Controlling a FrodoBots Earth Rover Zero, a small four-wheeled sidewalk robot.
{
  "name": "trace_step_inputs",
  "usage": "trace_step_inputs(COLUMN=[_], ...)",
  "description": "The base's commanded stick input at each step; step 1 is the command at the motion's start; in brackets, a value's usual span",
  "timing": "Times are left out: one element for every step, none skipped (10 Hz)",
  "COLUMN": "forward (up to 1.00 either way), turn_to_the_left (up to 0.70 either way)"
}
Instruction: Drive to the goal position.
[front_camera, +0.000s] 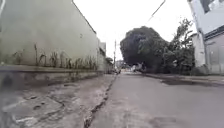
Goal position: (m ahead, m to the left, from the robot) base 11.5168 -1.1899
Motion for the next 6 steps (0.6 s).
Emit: trace_step_inputs(forward=[1.0, 1.0, 1.0, 1.0, 1.0, 1.0], turn_to_the_left=[0.09, 0.0, 0.0, 0.0, 0.0, 0.0])
